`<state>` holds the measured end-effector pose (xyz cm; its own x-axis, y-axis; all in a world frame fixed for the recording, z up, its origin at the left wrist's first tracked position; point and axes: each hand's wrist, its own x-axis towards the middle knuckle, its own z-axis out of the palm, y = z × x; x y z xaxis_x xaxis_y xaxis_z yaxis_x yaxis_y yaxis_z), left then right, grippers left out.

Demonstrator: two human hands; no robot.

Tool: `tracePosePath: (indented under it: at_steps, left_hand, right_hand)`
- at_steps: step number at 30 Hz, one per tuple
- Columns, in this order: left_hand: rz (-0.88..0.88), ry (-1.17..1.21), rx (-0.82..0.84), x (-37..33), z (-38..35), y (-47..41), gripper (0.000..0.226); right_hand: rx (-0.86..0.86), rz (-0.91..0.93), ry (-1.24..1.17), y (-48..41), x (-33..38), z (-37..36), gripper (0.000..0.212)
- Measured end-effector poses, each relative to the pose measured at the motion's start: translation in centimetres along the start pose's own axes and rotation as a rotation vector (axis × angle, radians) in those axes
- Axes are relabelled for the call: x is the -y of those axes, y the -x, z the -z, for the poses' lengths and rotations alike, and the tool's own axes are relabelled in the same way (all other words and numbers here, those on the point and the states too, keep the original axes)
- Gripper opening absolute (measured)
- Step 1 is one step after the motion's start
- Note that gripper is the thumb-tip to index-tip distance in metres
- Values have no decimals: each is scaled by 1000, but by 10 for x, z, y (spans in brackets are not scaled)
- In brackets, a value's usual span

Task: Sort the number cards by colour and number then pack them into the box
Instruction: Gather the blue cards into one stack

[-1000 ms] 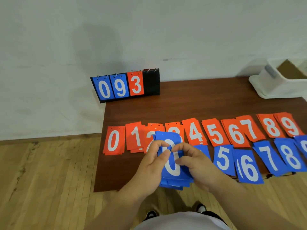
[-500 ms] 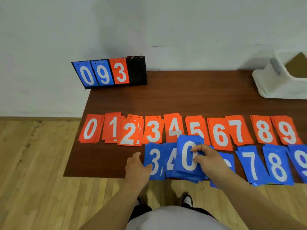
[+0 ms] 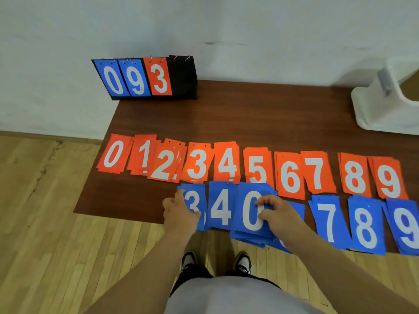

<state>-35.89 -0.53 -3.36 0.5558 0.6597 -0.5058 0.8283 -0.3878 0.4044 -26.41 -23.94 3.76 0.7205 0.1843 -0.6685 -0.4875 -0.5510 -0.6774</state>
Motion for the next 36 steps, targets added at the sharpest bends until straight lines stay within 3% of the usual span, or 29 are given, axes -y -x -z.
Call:
tracePosePath:
  at_steps: [8, 16, 20, 23, 25, 30, 36]
  left_hand:
    - [-89, 214, 99, 14, 7, -2, 68]
    - [-153, 425, 126, 29, 75, 12, 53]
    - [-247, 570, 179, 17, 114, 18, 46]
    - [-310, 636, 273, 7, 138, 22, 49]
    - [-363, 676, 332, 2, 151, 28, 52]
    - [-484, 765, 421, -10, 178, 48, 65]
    - [-629, 816, 483, -25, 189, 65, 39]
  right_hand:
    - [-34, -33, 4, 8, 10, -22, 23]
    - [-124, -48, -129, 23, 26, -45, 27]
    - [-52, -20, -432, 41, 52, -63, 31]
    - [137, 46, -802, 54, 74, -75, 37]
    - [232, 135, -904, 61, 89, -82, 39]
    - [179, 236, -811, 75, 107, -96, 42]
    - [40, 253, -626, 87, 107, -98, 39]
